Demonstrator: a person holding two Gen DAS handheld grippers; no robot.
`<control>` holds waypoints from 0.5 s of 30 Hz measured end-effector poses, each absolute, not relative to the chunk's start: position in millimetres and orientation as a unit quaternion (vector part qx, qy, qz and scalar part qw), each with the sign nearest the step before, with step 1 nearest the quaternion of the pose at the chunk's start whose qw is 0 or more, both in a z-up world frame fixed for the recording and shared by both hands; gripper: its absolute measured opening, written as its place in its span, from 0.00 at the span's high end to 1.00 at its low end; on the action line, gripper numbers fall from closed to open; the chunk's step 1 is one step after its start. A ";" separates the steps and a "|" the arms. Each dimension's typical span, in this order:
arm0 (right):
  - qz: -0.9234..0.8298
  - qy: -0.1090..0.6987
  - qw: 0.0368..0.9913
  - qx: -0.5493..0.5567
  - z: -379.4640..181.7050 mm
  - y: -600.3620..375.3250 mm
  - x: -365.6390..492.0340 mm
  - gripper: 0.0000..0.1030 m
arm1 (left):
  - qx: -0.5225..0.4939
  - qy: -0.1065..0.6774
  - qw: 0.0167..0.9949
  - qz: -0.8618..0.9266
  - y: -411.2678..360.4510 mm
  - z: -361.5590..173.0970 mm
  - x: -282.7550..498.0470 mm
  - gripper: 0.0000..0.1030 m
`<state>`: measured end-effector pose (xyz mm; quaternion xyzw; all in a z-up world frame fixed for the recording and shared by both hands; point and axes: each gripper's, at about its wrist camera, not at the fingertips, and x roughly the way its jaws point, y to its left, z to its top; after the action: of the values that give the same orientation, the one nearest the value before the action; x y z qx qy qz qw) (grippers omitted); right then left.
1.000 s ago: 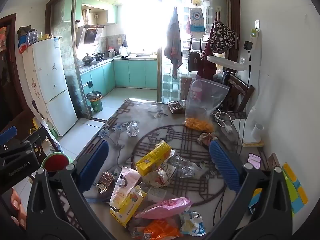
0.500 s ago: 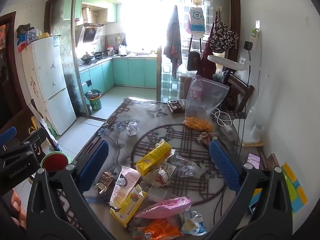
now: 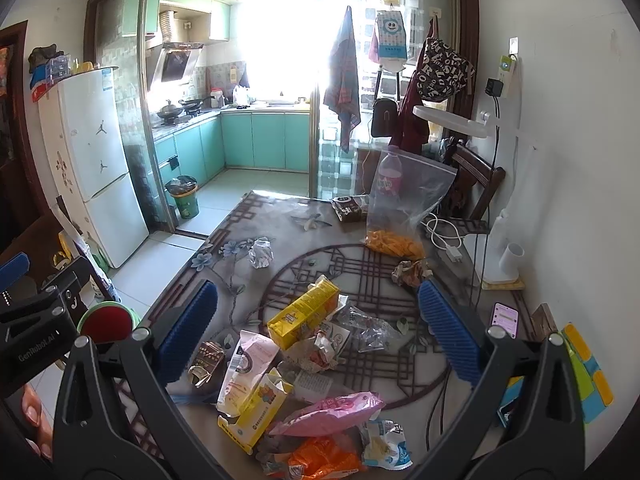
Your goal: Collect trash
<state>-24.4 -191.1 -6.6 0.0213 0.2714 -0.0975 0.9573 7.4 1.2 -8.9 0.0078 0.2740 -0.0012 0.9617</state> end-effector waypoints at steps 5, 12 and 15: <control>-0.096 0.274 0.957 0.022 -7.4 -191.1 -22.0 0.03 | 0.010 0.277 0.961 0.001 2.1 -12.7 10.7 0.07; -0.096 0.279 0.955 0.020 -9.1 -189.5 -15.5 0.03 | 0.011 0.281 0.960 0.003 0.7 -16.2 16.2 0.07; -0.096 0.279 0.955 0.019 -9.9 -189.7 -13.7 0.03 | 0.013 0.282 0.959 0.003 -1.1 -17.3 18.3 0.07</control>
<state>-13.7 -189.7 -9.9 0.0192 0.2793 -0.0964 0.9552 18.3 -1.1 -17.3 0.0126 0.2823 0.0034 0.9592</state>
